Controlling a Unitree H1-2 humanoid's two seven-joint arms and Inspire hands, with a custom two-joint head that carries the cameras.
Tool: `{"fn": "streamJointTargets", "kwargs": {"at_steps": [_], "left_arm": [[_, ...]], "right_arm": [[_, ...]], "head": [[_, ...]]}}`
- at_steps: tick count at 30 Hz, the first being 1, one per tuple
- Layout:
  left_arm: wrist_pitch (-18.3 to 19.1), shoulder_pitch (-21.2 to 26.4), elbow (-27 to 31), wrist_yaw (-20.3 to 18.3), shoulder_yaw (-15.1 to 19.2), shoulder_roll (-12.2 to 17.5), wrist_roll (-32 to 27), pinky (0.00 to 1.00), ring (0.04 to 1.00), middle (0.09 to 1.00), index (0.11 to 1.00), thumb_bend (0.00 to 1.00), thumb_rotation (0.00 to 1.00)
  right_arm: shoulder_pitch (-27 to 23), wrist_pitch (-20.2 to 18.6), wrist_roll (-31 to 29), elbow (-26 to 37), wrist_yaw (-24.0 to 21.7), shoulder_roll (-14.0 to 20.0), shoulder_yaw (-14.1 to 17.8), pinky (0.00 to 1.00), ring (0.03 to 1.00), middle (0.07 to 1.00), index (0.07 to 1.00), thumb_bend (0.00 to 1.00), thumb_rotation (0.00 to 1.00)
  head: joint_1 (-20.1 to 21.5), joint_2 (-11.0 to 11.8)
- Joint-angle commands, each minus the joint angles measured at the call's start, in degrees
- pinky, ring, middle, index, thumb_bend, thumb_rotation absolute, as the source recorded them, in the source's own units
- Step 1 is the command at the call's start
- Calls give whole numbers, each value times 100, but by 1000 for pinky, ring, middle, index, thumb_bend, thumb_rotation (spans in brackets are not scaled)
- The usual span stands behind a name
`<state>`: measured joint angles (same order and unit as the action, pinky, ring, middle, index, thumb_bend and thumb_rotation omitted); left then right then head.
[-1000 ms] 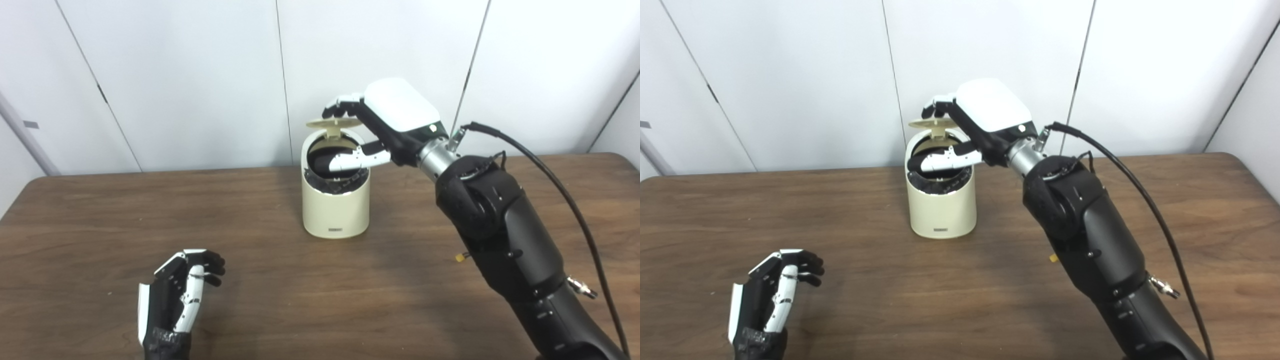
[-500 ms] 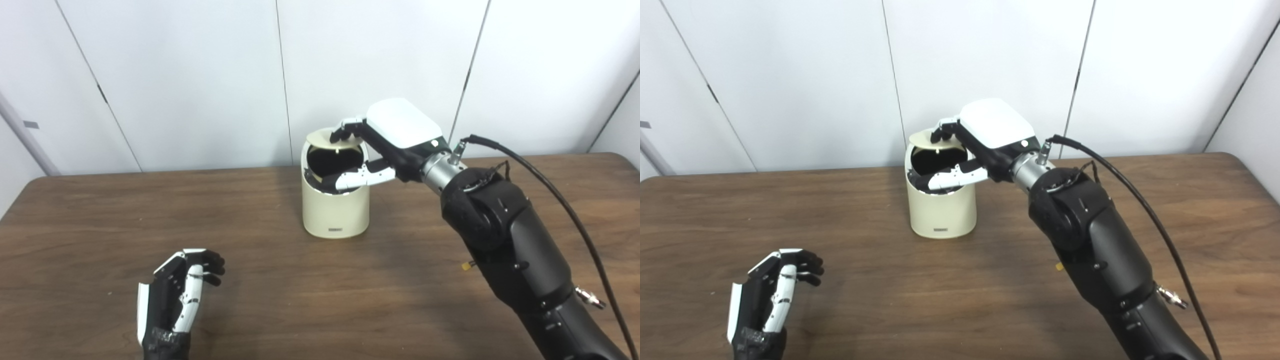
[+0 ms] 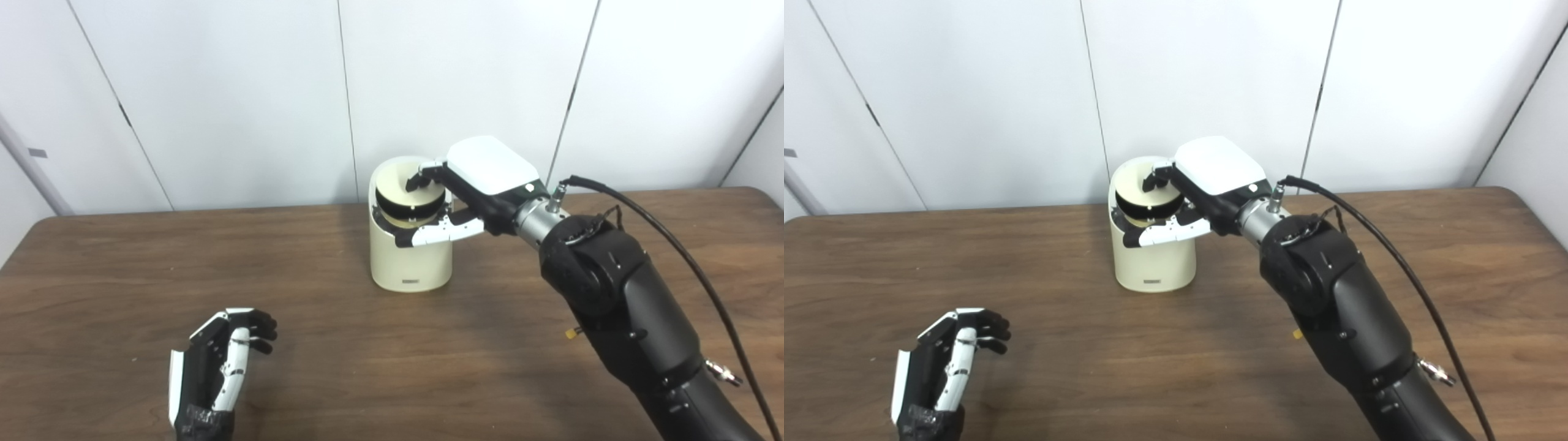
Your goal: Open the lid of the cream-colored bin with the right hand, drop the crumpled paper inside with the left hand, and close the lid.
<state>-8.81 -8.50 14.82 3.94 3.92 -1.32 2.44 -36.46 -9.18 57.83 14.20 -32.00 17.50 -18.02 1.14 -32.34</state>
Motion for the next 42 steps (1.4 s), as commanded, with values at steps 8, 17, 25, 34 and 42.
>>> {"fn": "streamJointTargets", "kwargs": {"at_steps": [8, 17, 25, 34, 42], "left_arm": [[0, 68, 319, 7, -48, -29, 20, 417, 507, 530, 504, 187, 576], [60, 35, 395, 2, -55, -45, -39, 419, 506, 529, 501, 195, 563], [87, 9, 432, -13, -52, -33, -73, 419, 507, 529, 503, 207, 563], [112, 22, 424, -14, -44, -15, -84, 415, 506, 530, 502, 213, 569], [101, 20, 447, -24, -34, 1, -127, 415, 505, 528, 501, 220, 579]], "right_arm": [[-69, 14, 77, 185, -60, -9, -82, 591, 693, 722, 708, 839, 933], [-3, 102, 178, 203, -230, 36, -243, 583, 695, 724, 712, 847, 925], [38, 111, 378, 267, -468, 46, -333, 626, 715, 735, 718, 832, 905], [-51, 314, 599, 288, -652, 110, -518, 643, 714, 728, 716, 817, 943], [-32, 324, 726, 134, -699, 60, -558, 644, 709, 728, 711, 834, 946]], "head": [[-1, -22], [-7, -66], [11, -88], [41, -90], [41, -120]]}}
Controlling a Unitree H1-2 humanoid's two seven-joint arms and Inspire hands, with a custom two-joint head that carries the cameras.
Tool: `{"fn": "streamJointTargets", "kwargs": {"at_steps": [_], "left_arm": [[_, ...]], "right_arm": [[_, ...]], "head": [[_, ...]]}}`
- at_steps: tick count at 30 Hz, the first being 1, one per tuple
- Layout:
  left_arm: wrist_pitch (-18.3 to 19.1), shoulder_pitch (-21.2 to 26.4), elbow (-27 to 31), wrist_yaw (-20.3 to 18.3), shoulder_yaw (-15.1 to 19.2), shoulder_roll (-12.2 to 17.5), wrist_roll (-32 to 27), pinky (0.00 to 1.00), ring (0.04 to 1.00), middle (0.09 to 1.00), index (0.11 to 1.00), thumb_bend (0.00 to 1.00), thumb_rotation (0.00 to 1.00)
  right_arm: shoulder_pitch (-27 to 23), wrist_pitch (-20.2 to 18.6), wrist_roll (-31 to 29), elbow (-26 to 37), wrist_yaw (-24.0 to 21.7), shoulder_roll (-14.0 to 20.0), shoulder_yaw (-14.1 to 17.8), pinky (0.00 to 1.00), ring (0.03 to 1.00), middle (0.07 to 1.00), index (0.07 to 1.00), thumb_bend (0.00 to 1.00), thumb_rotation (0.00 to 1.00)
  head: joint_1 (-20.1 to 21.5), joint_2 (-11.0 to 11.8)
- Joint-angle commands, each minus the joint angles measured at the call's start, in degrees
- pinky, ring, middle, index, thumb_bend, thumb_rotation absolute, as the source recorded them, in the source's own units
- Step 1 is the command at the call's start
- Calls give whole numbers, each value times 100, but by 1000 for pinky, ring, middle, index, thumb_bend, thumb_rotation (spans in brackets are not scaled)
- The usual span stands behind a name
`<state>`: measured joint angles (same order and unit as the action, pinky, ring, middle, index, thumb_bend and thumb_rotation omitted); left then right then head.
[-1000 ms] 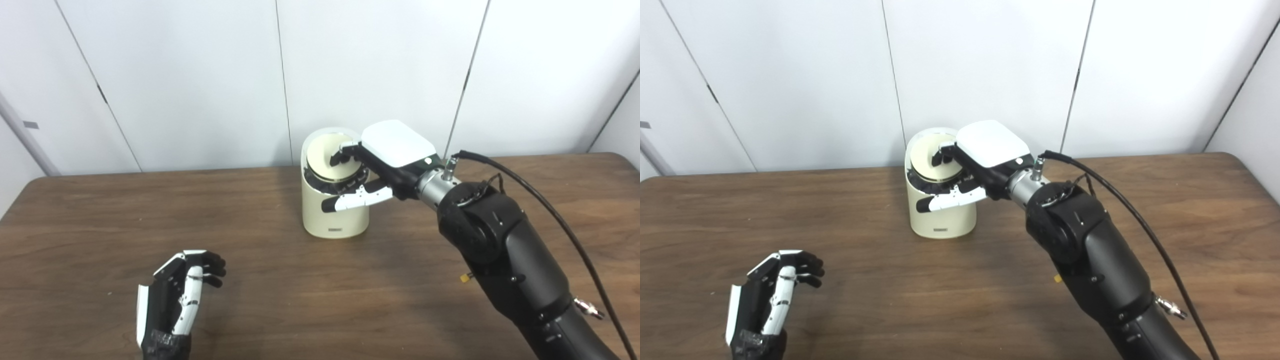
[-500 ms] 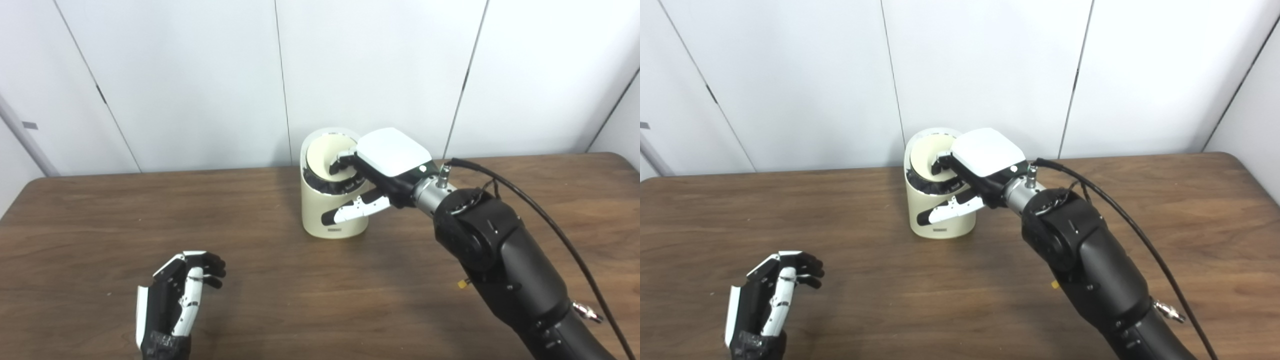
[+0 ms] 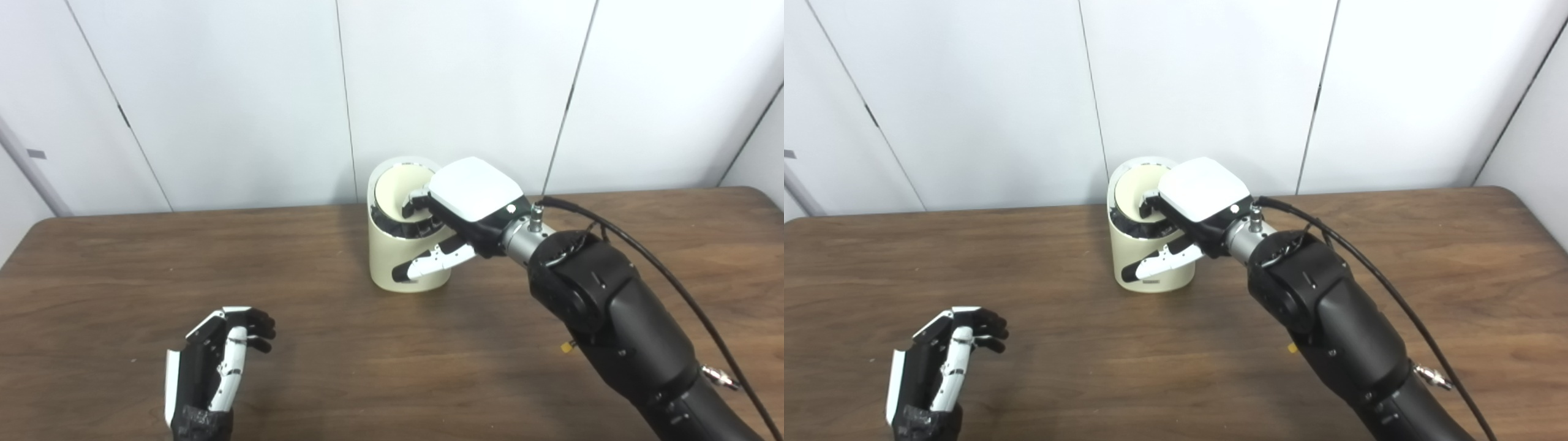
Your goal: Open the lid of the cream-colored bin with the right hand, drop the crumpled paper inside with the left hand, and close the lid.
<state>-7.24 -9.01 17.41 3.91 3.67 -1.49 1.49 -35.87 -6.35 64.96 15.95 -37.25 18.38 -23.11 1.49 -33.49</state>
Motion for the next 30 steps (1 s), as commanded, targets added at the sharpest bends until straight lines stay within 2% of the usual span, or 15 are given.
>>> {"fn": "streamJointTargets", "kwargs": {"at_steps": [1, 10, 20, 24, 30], "left_arm": [[-50, 72, 193, -24, -8, 19, -47, 414, 505, 528, 501, 219, 580], [-104, 130, 78, -25, 4, 50, -56, 417, 506, 527, 501, 238, 592], [-126, 131, 51, -12, -8, 47, -1, 415, 504, 529, 502, 214, 589], [-124, 126, 49, -20, -11, 44, -25, 417, 504, 528, 502, 207, 569], [-152, 129, 41, -24, -23, 47, 0, 413, 502, 526, 498, 195, 556]], "right_arm": [[-86, 15, 22, -65, -193, -42, -49, 645, 710, 728, 710, 837, 948], [-33, -147, 201, -266, -335, -150, -33, 657, 731, 744, 720, 850, 959], [-175, -288, -138, 233, 27, -256, 488, 602, 706, 737, 728, 852, 897], [-328, -370, -177, 334, -73, -268, 649, 602, 714, 743, 731, 863, 934], [-342, -391, -152, 378, -117, -266, 706, 601, 717, 737, 723, 867, 908]], "head": [[7, -10], [24, 42], [64, 95], [62, 107], [73, 106]]}}
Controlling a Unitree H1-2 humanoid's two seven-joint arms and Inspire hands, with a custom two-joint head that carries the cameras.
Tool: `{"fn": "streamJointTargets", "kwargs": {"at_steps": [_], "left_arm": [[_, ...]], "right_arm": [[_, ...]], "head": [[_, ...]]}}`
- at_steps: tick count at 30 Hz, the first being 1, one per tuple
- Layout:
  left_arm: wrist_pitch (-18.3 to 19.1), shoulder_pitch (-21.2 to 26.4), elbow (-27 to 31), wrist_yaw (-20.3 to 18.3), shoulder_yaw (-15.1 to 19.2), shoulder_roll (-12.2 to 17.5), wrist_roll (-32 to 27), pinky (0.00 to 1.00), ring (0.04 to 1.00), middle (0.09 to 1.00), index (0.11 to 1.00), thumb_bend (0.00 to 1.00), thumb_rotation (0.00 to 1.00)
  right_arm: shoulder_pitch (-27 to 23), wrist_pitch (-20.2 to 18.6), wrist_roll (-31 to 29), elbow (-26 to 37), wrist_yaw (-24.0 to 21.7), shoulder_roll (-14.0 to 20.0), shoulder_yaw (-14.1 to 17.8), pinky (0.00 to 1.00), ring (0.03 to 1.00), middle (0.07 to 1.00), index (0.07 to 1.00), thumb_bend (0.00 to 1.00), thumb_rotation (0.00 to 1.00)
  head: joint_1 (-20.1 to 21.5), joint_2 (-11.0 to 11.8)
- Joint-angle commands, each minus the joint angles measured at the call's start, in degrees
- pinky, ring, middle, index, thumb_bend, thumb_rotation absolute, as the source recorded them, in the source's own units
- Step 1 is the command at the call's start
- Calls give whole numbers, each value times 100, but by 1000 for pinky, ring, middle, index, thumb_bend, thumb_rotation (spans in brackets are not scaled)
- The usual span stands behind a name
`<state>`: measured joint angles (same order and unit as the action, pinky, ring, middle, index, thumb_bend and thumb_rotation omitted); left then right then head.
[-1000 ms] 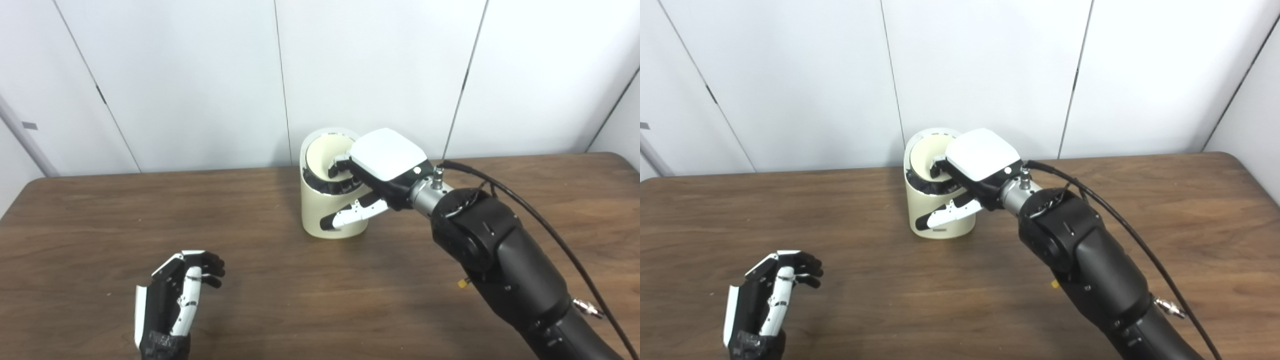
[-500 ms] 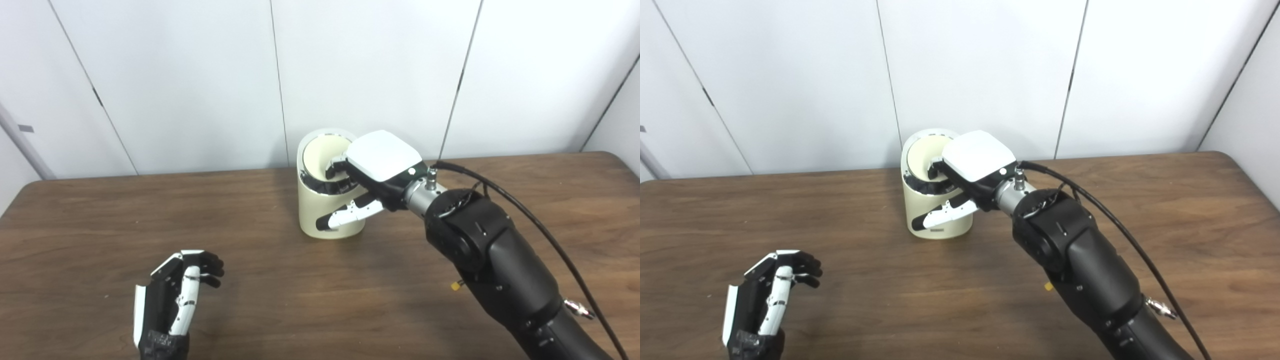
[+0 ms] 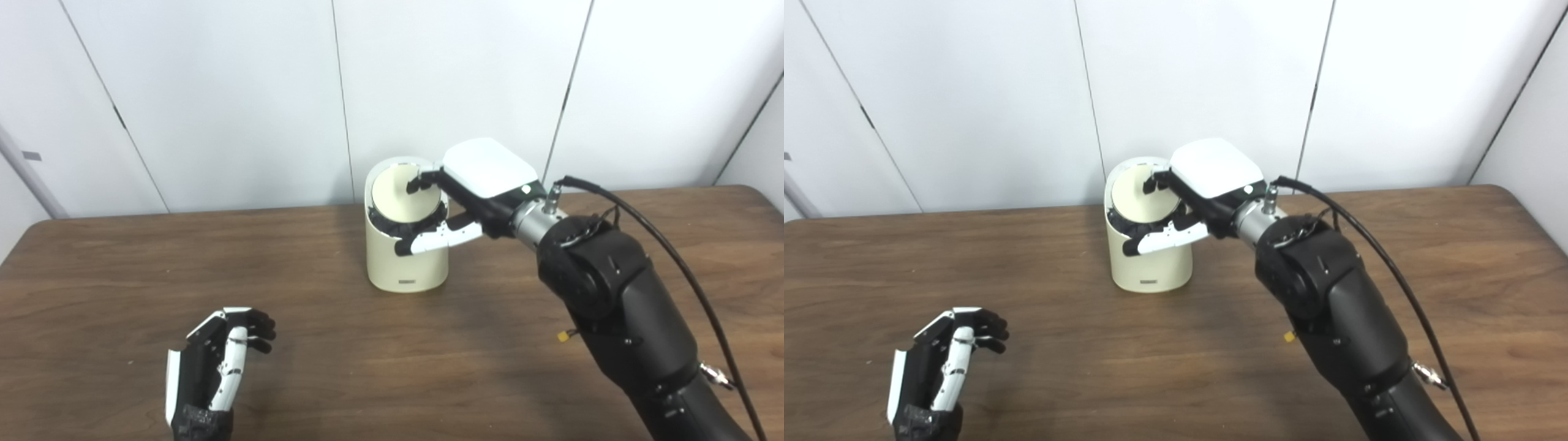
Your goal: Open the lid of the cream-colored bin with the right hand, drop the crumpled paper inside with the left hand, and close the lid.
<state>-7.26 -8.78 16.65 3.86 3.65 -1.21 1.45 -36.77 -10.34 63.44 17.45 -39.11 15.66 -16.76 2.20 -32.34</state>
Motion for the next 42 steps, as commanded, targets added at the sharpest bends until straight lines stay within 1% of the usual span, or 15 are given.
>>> {"fn": "streamJointTargets", "kwargs": {"at_steps": [1, 11, 16, 17, 19, 21, 23, 24, 25, 26, 32, 35, 37, 40, 42], "left_arm": [[-141, 106, 118, -24, -22, 20, -10, 413, 503, 526, 498, 196, 555], [-202, 105, 61, -34, -26, 49, 13, 416, 502, 529, 503, 209, 571], [-168, 85, 80, -18, -17, 50, 13, 426, 511, 535, 509, 216, 565], [-167, 82, 83, -16, -14, 51, 11, 427, 513, 537, 510, 219, 561], [-178, 77, 89, -2, -6, 48, 30, 429, 518, 540, 514, 222, 555], [-165, 71, 113, 10, 3, 41, 33, 429, 521, 542, 515, 220, 551], [-141, 58, 134, 11, 12, 38, 4, 433, 529, 547, 520, 205, 536], [-135, 52, 138, 13, 17, 36, -5, 437, 534, 550, 524, 195, 519], [-140, 45, 138, 21, 26, 32, -7, 440, 536, 551, 526, 190, 509], [-136, 38, 147, 26, 32, 28, -6, 440, 537, 554, 528, 181, 480], [-149, 17, 167, 57, 59, 33, 85, 444, 543, 560, 536, 164, 401], [-169, 4, 171, 56, 68, 40, 108, 448, 546, 564, 540, 166, 381], [-157, -7, 195, 65, 73, 39, 139, 449, 546, 564, 540, 169, 374], [-185, -22, 200, 67, 87, 54, 164, 450, 548, 565, 538, 172, 364], [-240, -31, 176, 66, 99, 73, 184, 455, 549, 566, 539, 175, 361]], "right_arm": [[-249, 11, 5, 233, 72, 9, 67, 599, 714, 733, 719, 869, 908], [-20, -45, -86, 406, 202, -17, 182, 627, 723, 728, 724, 840, 872], [298, 0, -193, 716, 603, -65, 413, 592, 698, 714, 712, 783, 836], [385, 30, -239, 780, 741, -80, 472, 570, 684, 704, 703, 741, 824], [603, 63, -382, 929, 1013, -121, 613, 554, 680, 704, 706, 548, 773], [860, 127, -570, 1087, 1356, -175, 780, 526, 668, 706, 707, 353, 570], [1127, 229, -781, 1202, 1741, -229, 949, 503, 649, 693, 688, 238, 355], [1218, 268, -847, 1233, 1867, -244, 1004, 499, 651, 690, 685, 203, 346], [1373, 291, -956, 1284, 2013, -265, 1094, 497, 652, 689, 684, 186, 343], [1554, 330, -1094, 1324, 2188, -285, 1199, 522, 667, 697, 690, 166, 396], [2493, 774, -1993, 1243, 3272, -441, 1727, 570, 695, 724, 696, 200, 549], [2898, 1043, -2389, 1071, 3741, -534, 1909, 575, 698, 725, 703, 212, 556], [3154, 1276, -2704, 932, 4024, -600, 2006, 574, 696, 723, 703, 212, 541], [3479, 1621, -3044, 739, 4355, -674, 2069, 570, 688, 722, 708, 218, 580], [3683, 1850, -3229, 614, 4536, -713, 2080, 578, 695, 722, 711, 238, 667]], "head": [[0, -5], [-17, 26], [-25, 12], [-33, 9], [-43, 5], [-53, -10], [-40, -19], [-40, -19], [-74, -27], [-74, -34], [-116, -57], [-134, -58], [-169, -76], [-186, -83], [-177, -87]]}}
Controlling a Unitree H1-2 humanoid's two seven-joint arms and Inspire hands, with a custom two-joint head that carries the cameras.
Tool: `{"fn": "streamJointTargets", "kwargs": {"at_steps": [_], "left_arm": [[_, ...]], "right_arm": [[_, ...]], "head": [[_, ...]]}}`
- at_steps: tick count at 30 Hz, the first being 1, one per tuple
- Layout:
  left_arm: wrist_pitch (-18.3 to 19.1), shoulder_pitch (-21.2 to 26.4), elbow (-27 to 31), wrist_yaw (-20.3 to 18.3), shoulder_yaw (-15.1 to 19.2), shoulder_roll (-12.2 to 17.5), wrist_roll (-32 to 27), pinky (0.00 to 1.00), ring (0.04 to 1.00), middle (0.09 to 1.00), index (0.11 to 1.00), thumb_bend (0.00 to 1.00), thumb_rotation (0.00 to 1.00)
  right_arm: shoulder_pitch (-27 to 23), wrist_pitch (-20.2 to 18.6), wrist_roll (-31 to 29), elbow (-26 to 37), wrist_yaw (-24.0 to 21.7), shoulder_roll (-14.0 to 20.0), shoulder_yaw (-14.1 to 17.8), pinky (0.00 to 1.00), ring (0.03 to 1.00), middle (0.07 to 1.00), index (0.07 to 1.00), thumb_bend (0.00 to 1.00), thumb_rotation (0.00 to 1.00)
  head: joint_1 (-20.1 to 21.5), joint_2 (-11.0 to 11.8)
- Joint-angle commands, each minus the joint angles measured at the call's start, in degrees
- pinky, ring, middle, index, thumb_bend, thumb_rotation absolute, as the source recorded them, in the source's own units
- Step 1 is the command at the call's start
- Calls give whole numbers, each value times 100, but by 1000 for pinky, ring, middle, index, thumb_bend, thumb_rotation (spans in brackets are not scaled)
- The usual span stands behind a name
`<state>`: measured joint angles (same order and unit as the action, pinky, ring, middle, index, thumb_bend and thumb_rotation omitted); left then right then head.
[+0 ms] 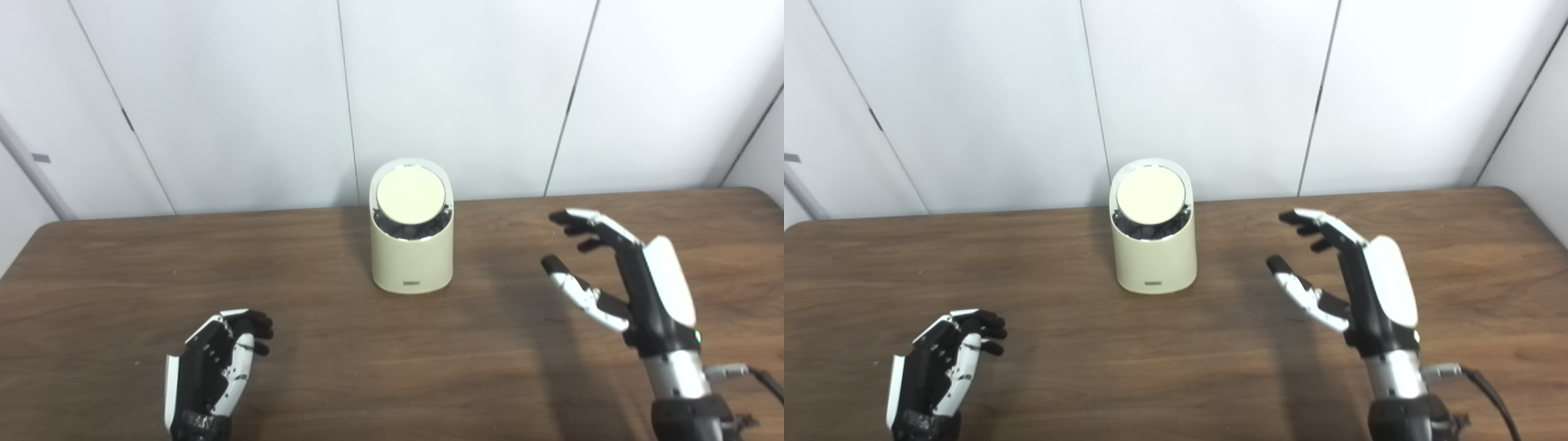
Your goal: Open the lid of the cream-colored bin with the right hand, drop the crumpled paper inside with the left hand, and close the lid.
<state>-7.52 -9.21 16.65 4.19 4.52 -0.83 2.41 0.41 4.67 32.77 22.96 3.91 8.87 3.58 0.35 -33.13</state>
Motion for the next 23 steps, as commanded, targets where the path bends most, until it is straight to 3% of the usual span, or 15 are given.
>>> {"fn": "streamJointTargets", "kwargs": {"at_steps": [1, 3, 11, 18, 23], "left_arm": [[-233, 3, 174, 34, 19, 42, 95, 455, 548, 566, 540, 175, 362], [-253, -20, 191, 38, 25, 41, 112, 458, 548, 569, 544, 166, 361], [-273, -102, 280, -20, 22, 69, 62, 467, 552, 569, 546, 180, 361], [-479, -164, 304, 13, -20, 40, 237, 463, 547, 567, 544, 170, 363], [-705, -203, 281, 85, -16, -43, 283, 458, 545, 565, 543, 153, 315]], "right_arm": [[108, 484, -354, -2, 293, -63, 44, 583, 697, 721, 712, 240, 682], [358, 680, -934, -52, 234, -95, -7, 613, 717, 730, 721, 256, 744], [832, 922, -2117, -133, 114, -285, -104, 690, 744, 736, 729, 256, 718], [849, 1197, -2272, -499, 193, -324, -51, 664, 734, 733, 721, 194, 674], [899, 1214, -2412, -475, 200, -335, -4, 696, 751, 740, 720, 197, 713]], "head": [[30, -4], [3, -23], [-72, -66], [-176, -81], [-197, -96]]}}
